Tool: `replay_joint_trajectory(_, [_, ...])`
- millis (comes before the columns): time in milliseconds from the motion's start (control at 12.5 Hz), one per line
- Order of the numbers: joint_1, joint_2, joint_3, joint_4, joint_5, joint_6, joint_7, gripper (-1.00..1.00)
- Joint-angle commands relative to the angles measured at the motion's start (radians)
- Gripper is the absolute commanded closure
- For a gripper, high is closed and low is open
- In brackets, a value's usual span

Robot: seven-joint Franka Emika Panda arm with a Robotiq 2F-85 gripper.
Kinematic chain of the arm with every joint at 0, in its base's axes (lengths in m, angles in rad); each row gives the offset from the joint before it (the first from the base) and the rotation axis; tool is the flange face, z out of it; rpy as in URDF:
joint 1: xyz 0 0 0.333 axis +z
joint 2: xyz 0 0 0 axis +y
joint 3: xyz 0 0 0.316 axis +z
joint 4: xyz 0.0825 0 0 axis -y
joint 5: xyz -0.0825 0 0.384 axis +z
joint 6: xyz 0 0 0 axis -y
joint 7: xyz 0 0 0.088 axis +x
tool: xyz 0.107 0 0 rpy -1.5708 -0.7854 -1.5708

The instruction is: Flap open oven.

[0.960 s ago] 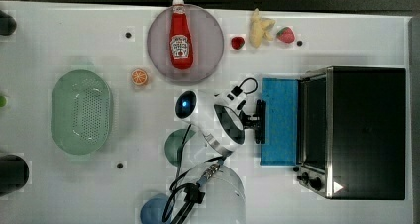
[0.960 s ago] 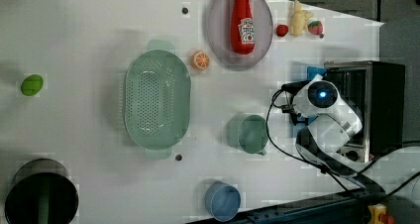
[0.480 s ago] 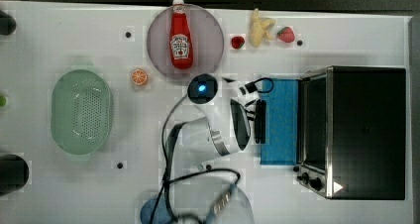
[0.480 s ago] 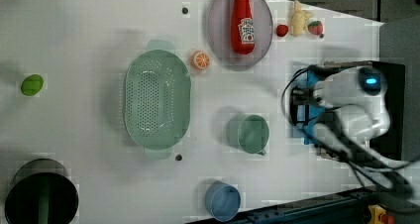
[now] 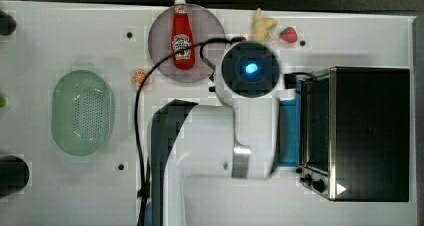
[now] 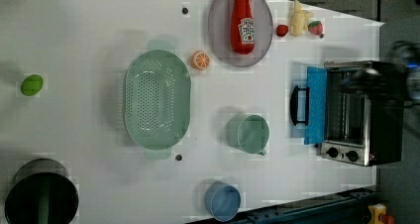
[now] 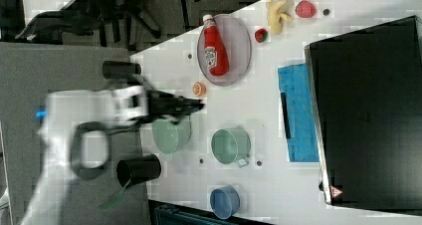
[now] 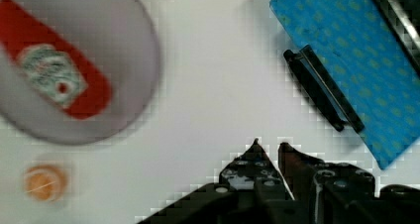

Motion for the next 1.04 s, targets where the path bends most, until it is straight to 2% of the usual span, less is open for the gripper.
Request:
replay_joint_trajectory(80, [-0.003,-0.068,-0.015,0.162,0.013,-0.225,0.087,0.65])
replay_joint_trajectory(320, [-0.003,-0.097,-0.015,0.269,0.02,-0.478,0.094,0.65])
replay_joint_trajectory(480, [-0.004,-0.096,-0.021,0.298,0.018,-0.466,0.094,0.65])
replay_joint_trajectory(1040, [-0.004,-0.087,-0.022,0.298,0.018,-0.454,0.094,0.65])
